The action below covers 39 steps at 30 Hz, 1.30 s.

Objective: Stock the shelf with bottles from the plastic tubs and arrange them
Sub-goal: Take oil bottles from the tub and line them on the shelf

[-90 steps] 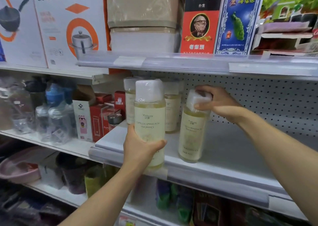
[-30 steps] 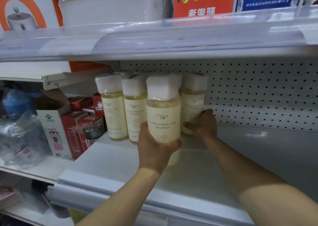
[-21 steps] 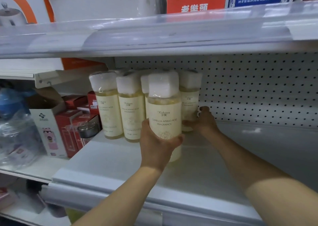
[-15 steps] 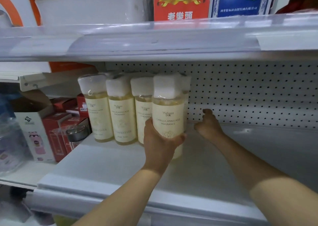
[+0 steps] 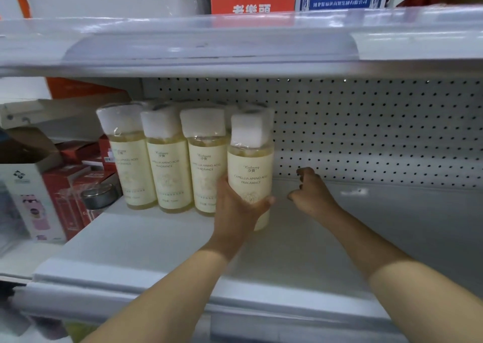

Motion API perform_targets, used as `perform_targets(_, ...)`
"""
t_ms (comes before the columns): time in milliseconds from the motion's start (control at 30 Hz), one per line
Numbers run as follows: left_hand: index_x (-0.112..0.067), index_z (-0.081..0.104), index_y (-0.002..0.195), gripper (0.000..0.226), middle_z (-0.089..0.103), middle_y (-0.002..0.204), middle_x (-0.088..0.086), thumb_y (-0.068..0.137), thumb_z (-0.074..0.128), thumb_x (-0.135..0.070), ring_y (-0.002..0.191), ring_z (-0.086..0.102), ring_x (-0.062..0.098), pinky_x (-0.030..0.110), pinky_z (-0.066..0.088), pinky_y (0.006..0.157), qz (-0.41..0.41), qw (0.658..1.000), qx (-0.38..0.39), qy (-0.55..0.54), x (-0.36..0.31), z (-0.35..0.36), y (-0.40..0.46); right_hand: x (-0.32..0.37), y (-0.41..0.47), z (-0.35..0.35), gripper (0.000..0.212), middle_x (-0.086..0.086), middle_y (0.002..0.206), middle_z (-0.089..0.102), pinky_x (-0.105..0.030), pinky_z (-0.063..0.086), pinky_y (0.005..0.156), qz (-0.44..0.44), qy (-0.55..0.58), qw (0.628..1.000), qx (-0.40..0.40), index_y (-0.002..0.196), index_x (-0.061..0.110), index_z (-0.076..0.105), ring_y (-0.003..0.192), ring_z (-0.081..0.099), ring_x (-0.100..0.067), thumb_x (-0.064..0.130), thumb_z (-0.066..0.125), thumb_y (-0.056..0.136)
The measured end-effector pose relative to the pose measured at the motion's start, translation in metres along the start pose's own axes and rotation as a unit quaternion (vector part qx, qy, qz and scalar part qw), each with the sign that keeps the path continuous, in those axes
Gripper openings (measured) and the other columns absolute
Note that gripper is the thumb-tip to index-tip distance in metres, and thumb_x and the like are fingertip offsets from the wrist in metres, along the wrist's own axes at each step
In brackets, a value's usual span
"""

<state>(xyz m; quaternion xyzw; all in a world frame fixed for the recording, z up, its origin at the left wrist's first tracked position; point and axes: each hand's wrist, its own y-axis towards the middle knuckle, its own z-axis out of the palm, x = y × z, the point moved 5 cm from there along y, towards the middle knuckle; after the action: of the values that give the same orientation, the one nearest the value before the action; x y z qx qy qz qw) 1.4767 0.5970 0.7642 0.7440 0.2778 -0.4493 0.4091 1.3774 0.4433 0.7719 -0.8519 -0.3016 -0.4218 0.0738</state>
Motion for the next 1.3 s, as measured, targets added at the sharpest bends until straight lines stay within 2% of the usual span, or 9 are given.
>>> perform_targets(167,-0.009,0.035,0.126,0.086,0.048,0.126,0.004,0.065,0.082,-0.047,0.118,0.047,0.025,0.042,0.046,0.094,0.002,0.979,0.072,0.192,-0.005,-0.012,-0.003,-0.001,-0.007,0.002,0.063,-0.012,0.143,0.033,-0.019,0.035,0.062,0.006,-0.007,1.0,0.001,0.143,0.011,0.028,0.118,0.046,-0.023,0.003,0.056,0.087)
perform_targets(267,-0.01,0.036,0.12,0.083,0.049,0.121,0.004,0.064,0.081,-0.052,0.112,0.053,0.025,0.034,0.045,0.082,-0.015,0.956,0.086,0.279,-0.009,-0.017,-0.004,0.0,-0.01,0.004,0.063,-0.012,0.143,0.032,-0.017,0.034,0.06,0.009,-0.012,1.0,0.008,0.143,0.011,0.028,0.12,0.045,-0.024,0.005,0.057,0.088)
perform_targets(567,-0.011,0.039,0.1,0.071,0.059,0.103,0.005,0.06,0.085,-0.049,0.096,0.06,0.025,0.03,0.042,0.069,-0.029,0.96,-0.001,0.277,-0.011,-0.014,0.003,0.004,-0.013,0.005,0.064,-0.012,0.147,0.03,-0.022,0.034,0.076,0.003,-0.027,0.999,0.018,0.144,0.01,0.026,0.124,0.043,-0.025,0.008,0.057,0.089)
perform_targets(700,-0.014,0.037,0.095,0.069,0.051,0.087,-0.001,0.06,0.086,-0.047,0.092,0.059,0.025,0.031,0.04,0.067,-0.026,0.959,-0.015,0.283,-0.013,-0.015,0.006,0.002,-0.013,0.004,0.064,-0.012,0.147,0.03,-0.019,0.036,0.068,-0.003,-0.024,1.0,0.018,0.144,0.01,0.027,0.107,0.048,-0.02,0.012,0.06,0.089)
perform_targets(800,-0.015,0.034,0.095,0.07,0.045,0.082,-0.004,0.061,0.085,-0.049,0.092,0.06,0.024,0.03,0.038,0.067,-0.025,0.953,-0.01,0.302,-0.015,-0.013,0.008,0.002,-0.014,0.004,0.064,-0.013,0.147,0.029,-0.022,0.035,0.072,-0.002,-0.025,0.999,0.025,0.144,0.009,0.026,0.113,0.048,-0.022,0.013,0.058,0.09)
perform_targets(900,-0.014,0.035,0.098,0.069,0.044,0.083,-0.003,0.063,0.084,-0.048,0.095,0.061,0.026,0.029,0.038,0.069,-0.02,0.95,-0.004,0.311,-0.017,-0.01,0.01,0.005,-0.016,0.003,0.063,-0.014,0.146,0.029,-0.02,0.036,0.068,-0.01,-0.03,0.999,0.031,0.144,0.007,0.026,0.106,0.047,-0.02,0.013,0.058,0.09)
perform_targets(1033,-0.01,0.041,0.106,0.068,0.047,0.087,-0.001,0.066,0.082,-0.047,0.096,0.061,0.026,0.029,0.041,0.07,-0.018,0.946,-0.001,0.323,-0.017,-0.006,0.012,0.006,-0.019,0.0,0.062,-0.013,0.146,0.029,-0.023,0.035,0.076,-0.01,-0.027,0.999,0.034,0.143,0.007,0.027,0.107,0.046,-0.02,0.014,0.058,0.091)
perform_targets(1167,-0.009,0.043,0.11,0.067,0.047,0.088,-0.001,0.068,0.081,-0.045,0.097,0.061,0.026,0.029,0.039,0.069,-0.02,0.945,-0.002,0.326,-0.018,-0.003,0.013,0.006,-0.022,0.0,0.062,-0.013,0.146,0.028,-0.023,0.033,0.082,-0.013,-0.031,0.999,0.038,0.143,0.008,0.027,0.125,0.042,-0.026,0.016,0.059,0.091)
perform_targets(1300,-0.008,0.043,0.112,0.065,0.054,0.094,0.002,0.071,0.079,-0.044,0.098,0.061,0.027,0.03,0.042,0.071,-0.019,0.938,0.006,0.345,-0.018,-0.003,0.012,0.004,-0.027,0.0,0.063,-0.012,0.146,0.028,-0.023,0.033,0.083,-0.015,-0.037,0.998,0.041,0.143,0.009,0.027,0.126,0.042,-0.026,0.017,0.059,0.09)
